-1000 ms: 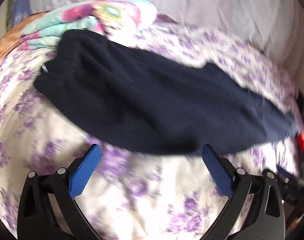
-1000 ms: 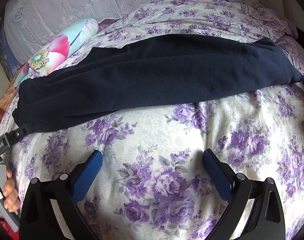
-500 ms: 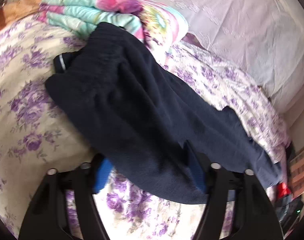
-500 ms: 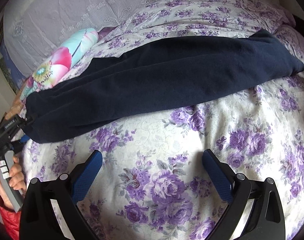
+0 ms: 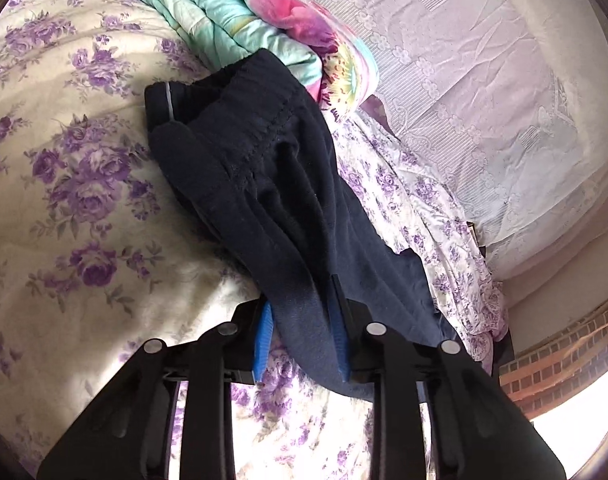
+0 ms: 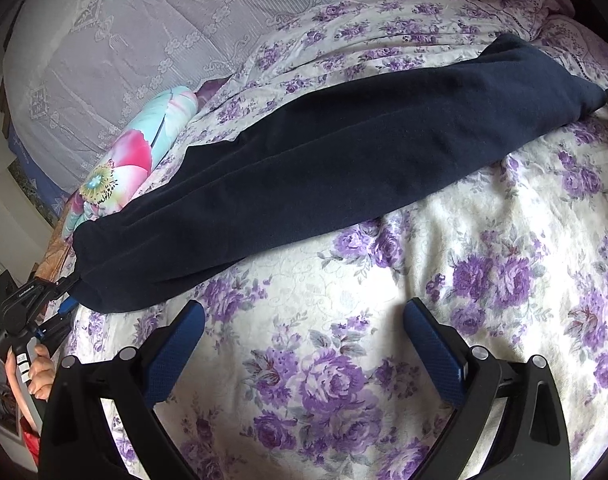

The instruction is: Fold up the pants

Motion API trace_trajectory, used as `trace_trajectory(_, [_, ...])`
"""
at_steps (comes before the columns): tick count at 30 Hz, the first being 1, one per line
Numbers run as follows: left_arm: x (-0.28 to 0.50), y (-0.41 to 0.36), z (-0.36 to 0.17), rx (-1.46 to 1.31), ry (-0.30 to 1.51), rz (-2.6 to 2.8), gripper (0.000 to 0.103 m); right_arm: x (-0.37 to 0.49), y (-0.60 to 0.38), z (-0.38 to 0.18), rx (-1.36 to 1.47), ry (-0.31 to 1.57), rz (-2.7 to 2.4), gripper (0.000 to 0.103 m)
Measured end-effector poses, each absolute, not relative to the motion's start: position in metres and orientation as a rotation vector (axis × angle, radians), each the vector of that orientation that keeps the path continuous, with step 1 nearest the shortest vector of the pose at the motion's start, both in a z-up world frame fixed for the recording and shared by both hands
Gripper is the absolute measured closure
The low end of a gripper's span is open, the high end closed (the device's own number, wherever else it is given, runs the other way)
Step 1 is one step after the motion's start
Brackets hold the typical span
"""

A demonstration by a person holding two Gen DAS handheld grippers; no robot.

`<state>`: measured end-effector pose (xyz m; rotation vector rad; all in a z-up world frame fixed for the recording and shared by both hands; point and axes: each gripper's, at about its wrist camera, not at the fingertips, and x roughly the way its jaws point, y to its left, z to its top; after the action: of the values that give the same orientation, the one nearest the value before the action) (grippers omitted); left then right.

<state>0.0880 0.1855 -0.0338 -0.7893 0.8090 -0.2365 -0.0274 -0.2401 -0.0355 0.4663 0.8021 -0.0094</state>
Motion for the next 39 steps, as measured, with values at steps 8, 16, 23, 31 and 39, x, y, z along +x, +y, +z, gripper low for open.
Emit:
trace_trajectory(8, [0.087, 0.195, -0.04, -0.781, 0.773, -0.192, 0.092, -0.028, -0.241, -0.034, 0.486, 0.795, -0.004, 0.003])
trace_trajectory(16, [0.058, 0.194, -0.006, -0.74, 0.631, -0.271, 0.098, -0.043, -0.298, -0.032, 0.755, 0.7, -0.02, 0.004])
trace_trajectory(23, [0.063, 0.185, -0.006, -0.698, 0.651, -0.27, 0.098, -0.048, -0.36, -0.042, 0.987, 0.63, -0.047, 0.025])
trace_trajectory(31, [0.065, 0.186, -0.01, -0.707, 0.656, -0.271, 0.098, -0.02, -0.393, -0.057, 0.984, 0.62, -0.077, 0.064])
trace_trajectory(39, [0.067, 0.19, -0.017, -0.728, 0.663, -0.269, 0.098, -0.036, -0.382, -0.018, 0.85, 0.479, -0.04, 0.095])
